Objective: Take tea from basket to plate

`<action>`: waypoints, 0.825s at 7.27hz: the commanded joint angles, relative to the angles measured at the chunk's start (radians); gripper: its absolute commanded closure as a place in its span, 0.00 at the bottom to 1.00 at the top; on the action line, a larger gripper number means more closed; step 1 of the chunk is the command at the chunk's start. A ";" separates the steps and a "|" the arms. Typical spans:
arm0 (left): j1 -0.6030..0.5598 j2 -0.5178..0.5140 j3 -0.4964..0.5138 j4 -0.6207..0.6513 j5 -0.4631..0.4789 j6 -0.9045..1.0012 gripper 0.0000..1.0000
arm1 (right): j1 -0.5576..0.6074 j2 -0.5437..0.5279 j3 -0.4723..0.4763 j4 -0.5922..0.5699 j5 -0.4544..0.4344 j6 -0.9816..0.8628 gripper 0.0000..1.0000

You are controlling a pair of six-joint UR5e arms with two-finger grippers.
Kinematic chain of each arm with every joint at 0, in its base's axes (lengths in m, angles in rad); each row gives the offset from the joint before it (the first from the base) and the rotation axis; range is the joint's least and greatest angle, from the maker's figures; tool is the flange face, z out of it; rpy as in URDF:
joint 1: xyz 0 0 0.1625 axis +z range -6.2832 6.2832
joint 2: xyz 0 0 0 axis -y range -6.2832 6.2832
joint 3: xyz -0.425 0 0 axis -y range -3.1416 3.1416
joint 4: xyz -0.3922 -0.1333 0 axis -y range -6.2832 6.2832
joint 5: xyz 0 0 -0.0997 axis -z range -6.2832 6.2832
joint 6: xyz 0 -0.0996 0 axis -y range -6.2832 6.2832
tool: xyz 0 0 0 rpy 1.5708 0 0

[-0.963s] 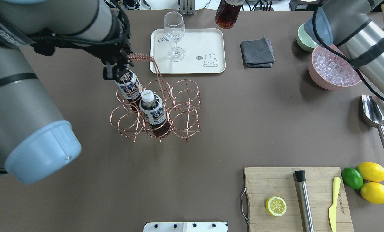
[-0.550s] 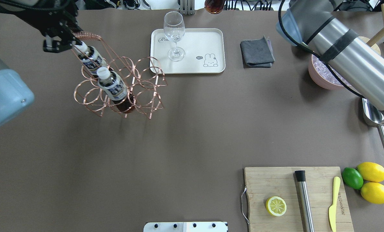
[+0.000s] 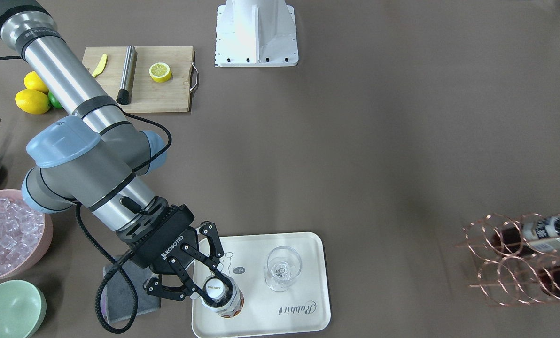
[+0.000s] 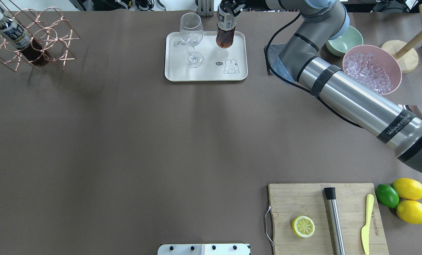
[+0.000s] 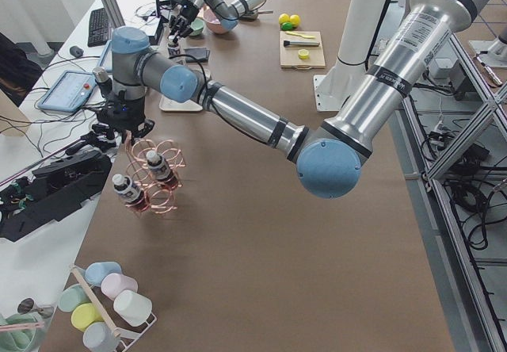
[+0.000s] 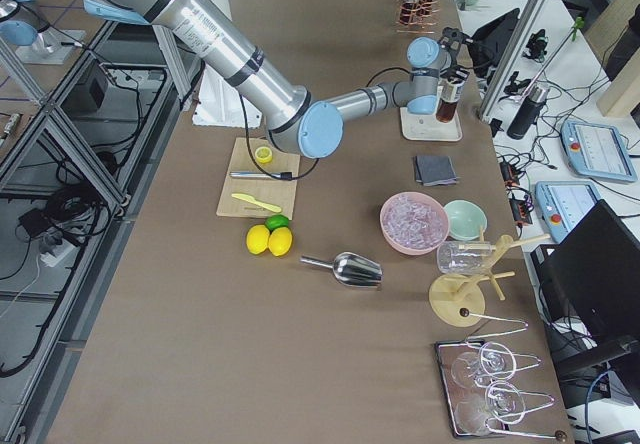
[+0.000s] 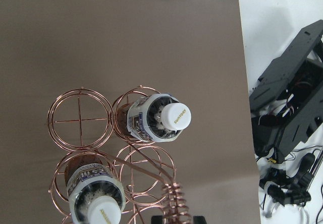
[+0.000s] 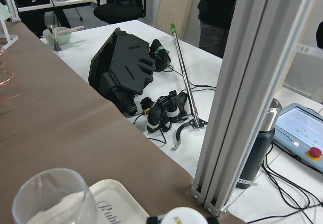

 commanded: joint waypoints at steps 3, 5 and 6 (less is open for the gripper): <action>-0.059 -0.012 0.212 -0.159 0.003 0.039 1.00 | -0.013 -0.049 0.031 0.002 0.050 -0.002 1.00; -0.067 -0.006 0.203 -0.176 -0.002 0.039 1.00 | -0.023 -0.079 0.074 0.002 0.044 -0.002 1.00; -0.053 0.014 0.192 -0.185 0.003 0.032 1.00 | -0.024 -0.080 0.076 0.002 0.044 -0.002 1.00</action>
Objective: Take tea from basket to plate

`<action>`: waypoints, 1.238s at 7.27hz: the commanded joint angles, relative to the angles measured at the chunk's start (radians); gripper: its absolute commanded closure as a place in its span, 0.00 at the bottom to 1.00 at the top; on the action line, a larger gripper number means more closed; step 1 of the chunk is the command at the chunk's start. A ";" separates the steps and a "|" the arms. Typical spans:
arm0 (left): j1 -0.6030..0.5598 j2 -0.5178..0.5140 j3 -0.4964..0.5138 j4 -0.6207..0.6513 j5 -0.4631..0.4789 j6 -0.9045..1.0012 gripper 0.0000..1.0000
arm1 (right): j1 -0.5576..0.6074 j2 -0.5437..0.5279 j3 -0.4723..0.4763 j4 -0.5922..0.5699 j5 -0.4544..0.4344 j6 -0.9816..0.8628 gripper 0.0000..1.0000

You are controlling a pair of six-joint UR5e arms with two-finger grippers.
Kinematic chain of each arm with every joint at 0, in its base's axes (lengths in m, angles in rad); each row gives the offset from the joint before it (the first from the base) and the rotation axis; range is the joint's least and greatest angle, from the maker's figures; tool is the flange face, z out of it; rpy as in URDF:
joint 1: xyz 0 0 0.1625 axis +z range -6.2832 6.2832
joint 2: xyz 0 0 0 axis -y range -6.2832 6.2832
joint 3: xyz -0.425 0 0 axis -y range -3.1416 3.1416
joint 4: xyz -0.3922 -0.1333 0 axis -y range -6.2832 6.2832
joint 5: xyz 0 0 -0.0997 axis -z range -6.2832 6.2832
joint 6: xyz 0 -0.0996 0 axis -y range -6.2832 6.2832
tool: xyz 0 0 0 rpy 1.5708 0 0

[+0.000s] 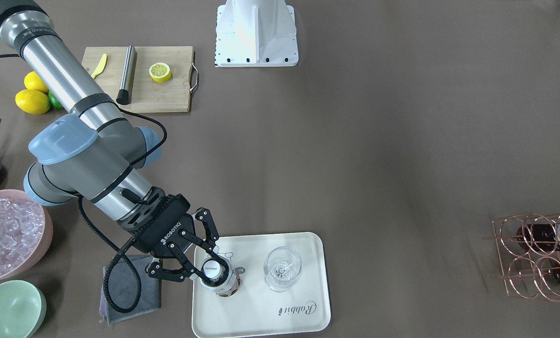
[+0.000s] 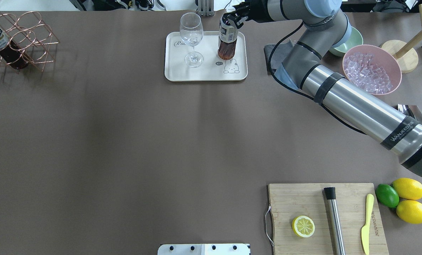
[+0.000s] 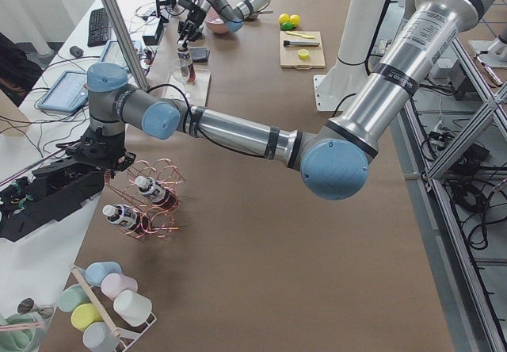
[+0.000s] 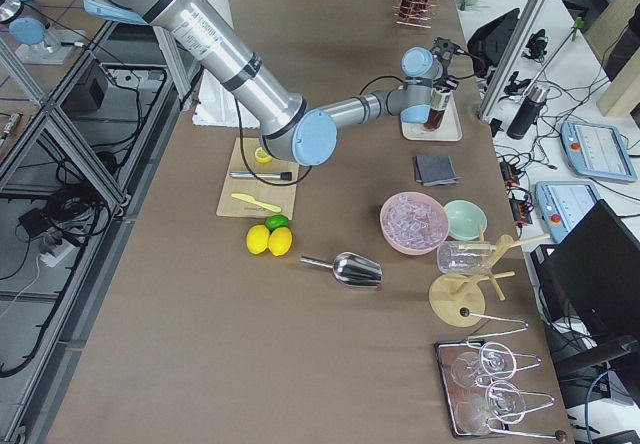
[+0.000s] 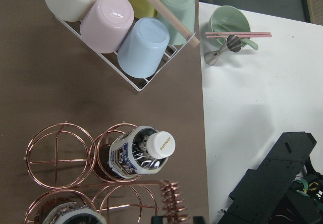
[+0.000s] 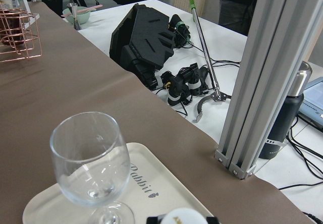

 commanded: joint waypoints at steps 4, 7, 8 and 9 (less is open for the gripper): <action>0.052 0.013 -0.032 -0.059 0.005 -0.029 0.02 | -0.045 -0.053 0.069 0.002 -0.094 0.000 0.53; 0.032 0.114 -0.151 -0.048 -0.016 0.105 0.02 | -0.054 -0.073 0.109 -0.002 -0.103 -0.020 0.12; 0.024 0.180 -0.193 -0.054 -0.089 0.242 0.02 | -0.047 -0.076 0.135 -0.009 -0.100 -0.026 0.11; -0.029 0.246 -0.257 -0.047 -0.172 0.355 0.03 | -0.031 -0.083 0.173 -0.040 -0.090 -0.025 0.10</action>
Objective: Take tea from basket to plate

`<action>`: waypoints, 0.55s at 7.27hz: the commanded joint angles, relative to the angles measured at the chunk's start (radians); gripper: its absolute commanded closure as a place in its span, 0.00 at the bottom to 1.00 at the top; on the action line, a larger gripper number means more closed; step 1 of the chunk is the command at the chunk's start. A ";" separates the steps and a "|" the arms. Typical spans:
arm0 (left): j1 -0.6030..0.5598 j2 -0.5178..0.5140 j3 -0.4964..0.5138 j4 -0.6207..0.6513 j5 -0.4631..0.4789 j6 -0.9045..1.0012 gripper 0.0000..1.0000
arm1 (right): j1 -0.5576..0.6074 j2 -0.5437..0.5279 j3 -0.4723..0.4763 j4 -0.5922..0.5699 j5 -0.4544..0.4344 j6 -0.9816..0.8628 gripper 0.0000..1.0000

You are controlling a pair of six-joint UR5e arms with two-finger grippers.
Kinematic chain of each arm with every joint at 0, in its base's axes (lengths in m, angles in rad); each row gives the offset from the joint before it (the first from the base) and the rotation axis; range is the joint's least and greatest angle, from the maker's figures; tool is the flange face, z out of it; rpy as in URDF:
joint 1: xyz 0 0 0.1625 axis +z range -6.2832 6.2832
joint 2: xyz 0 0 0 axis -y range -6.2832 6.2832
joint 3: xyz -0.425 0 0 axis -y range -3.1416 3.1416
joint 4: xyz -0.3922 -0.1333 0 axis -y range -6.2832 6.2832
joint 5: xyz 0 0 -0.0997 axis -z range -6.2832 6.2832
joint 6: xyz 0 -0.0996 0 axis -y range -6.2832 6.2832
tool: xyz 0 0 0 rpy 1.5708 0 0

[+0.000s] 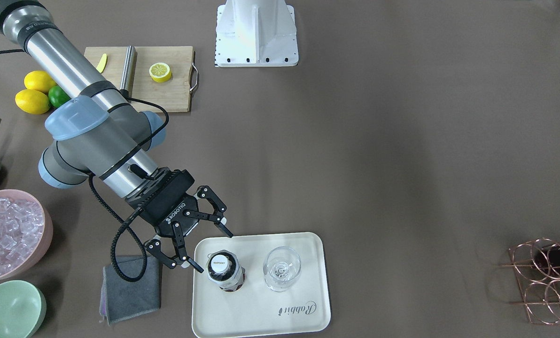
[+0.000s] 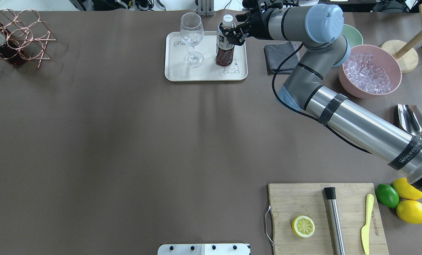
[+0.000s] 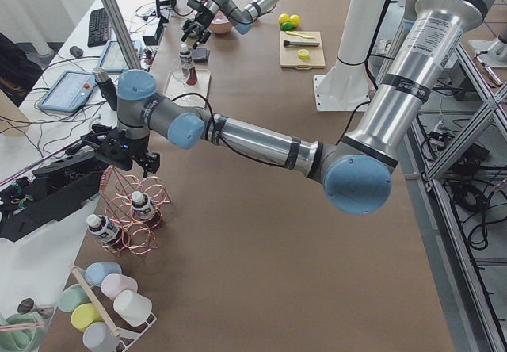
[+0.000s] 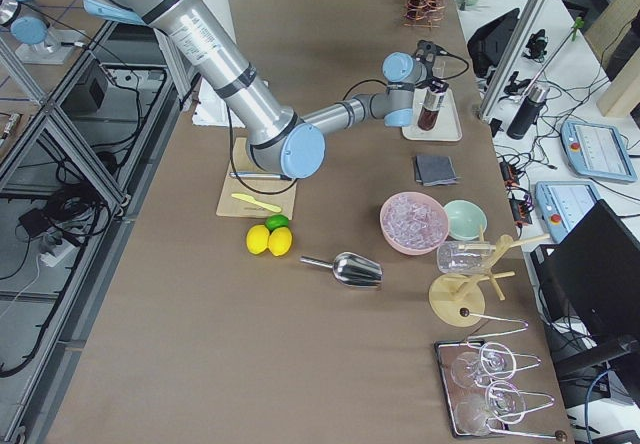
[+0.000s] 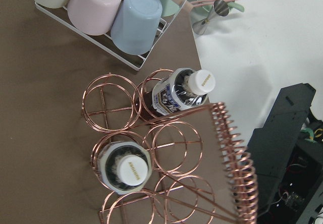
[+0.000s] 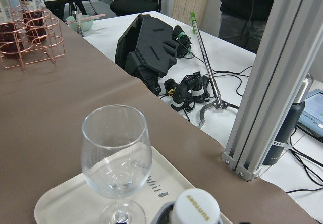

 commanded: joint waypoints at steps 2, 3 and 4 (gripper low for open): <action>-0.106 0.426 -0.344 0.001 -0.183 0.612 0.03 | 0.038 -0.019 0.244 -0.255 0.102 -0.002 0.07; -0.132 0.507 -0.377 -0.002 -0.193 0.815 0.03 | 0.038 -0.052 0.335 -0.329 0.136 -0.002 0.07; -0.119 0.524 -0.383 0.014 -0.209 0.946 0.03 | 0.038 -0.089 0.408 -0.401 0.218 0.007 0.01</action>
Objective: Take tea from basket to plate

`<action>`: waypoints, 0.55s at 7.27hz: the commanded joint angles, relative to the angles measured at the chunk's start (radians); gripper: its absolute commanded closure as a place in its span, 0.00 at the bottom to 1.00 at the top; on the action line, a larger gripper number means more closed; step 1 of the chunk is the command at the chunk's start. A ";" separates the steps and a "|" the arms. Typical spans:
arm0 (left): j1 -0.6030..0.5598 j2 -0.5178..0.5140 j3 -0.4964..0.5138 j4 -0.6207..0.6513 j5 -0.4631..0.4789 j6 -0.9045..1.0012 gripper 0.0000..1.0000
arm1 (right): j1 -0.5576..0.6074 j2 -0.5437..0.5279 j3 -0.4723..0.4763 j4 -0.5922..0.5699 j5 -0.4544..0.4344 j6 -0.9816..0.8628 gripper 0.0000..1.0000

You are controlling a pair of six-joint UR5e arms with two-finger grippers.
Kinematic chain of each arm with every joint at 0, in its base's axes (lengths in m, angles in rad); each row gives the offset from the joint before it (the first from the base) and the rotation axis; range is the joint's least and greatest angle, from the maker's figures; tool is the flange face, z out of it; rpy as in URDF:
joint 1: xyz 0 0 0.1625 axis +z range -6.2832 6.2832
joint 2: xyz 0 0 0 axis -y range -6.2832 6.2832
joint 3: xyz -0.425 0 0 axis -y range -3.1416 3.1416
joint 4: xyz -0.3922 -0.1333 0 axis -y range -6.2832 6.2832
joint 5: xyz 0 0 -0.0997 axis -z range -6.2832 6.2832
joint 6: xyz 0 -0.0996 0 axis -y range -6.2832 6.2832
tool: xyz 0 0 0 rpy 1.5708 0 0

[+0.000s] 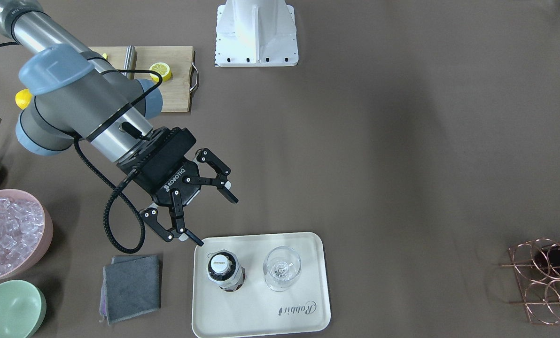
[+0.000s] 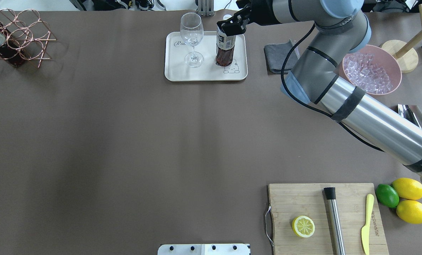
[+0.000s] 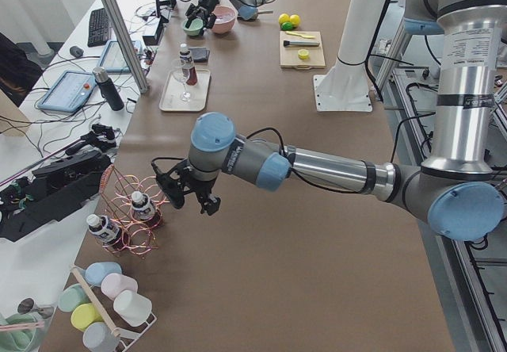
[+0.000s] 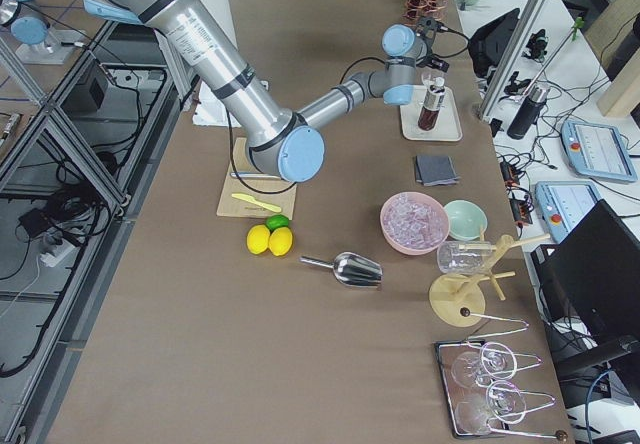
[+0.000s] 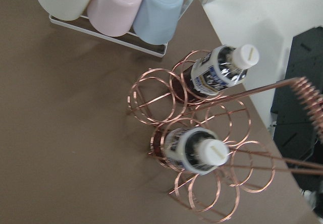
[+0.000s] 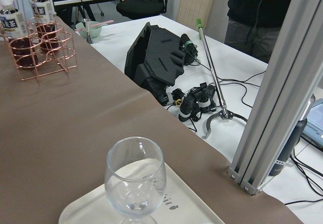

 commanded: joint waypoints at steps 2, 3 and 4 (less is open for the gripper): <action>0.026 0.198 -0.093 0.025 -0.030 0.533 0.03 | 0.031 -0.126 0.280 -0.317 0.292 0.000 0.01; 0.046 0.220 -0.105 0.058 -0.030 0.606 0.03 | 0.057 -0.164 0.298 -0.435 0.434 0.007 0.01; 0.078 0.210 -0.122 0.110 -0.030 0.616 0.03 | 0.085 -0.220 0.348 -0.529 0.492 0.012 0.00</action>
